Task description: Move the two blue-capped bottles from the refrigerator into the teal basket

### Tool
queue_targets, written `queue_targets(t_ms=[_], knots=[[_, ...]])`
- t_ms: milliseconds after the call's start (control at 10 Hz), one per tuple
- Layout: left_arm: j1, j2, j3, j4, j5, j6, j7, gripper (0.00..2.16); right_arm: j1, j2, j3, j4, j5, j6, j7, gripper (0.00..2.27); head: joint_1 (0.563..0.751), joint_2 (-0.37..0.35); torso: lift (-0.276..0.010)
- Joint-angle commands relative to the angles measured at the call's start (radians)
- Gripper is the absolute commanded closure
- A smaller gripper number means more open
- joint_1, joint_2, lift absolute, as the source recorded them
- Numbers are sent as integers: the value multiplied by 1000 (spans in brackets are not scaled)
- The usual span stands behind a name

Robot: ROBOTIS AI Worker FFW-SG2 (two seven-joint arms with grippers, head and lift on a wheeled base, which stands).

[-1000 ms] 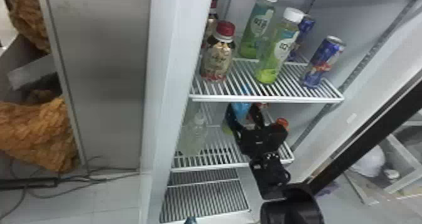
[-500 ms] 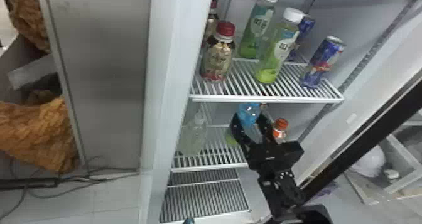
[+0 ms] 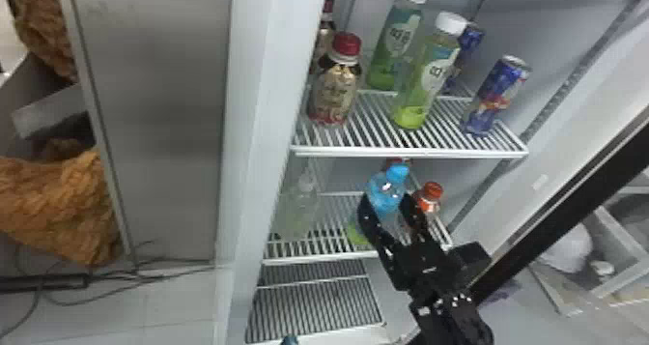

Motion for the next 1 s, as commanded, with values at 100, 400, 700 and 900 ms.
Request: queue_targets(t_ms=[100,400,700,900], knots=[[5,-3,4,0,0,-2,0,1141,117,16,-31,-197,-9,104,42,561,695,-350,-144],[5,-3,4,0,0,-2,-3,1141,238,22,-51,-372,-43,248,91,564,695,-350,-144],[12,-3,9,0,-3,-2,-5,1141,363,26,-83,-573,-89,425,135,564,695,-350,-144],[17,-3,11,0,-3,-2,-8,1142,441,26,-115,-708,-101,536,172,565,695,-350,-144]])
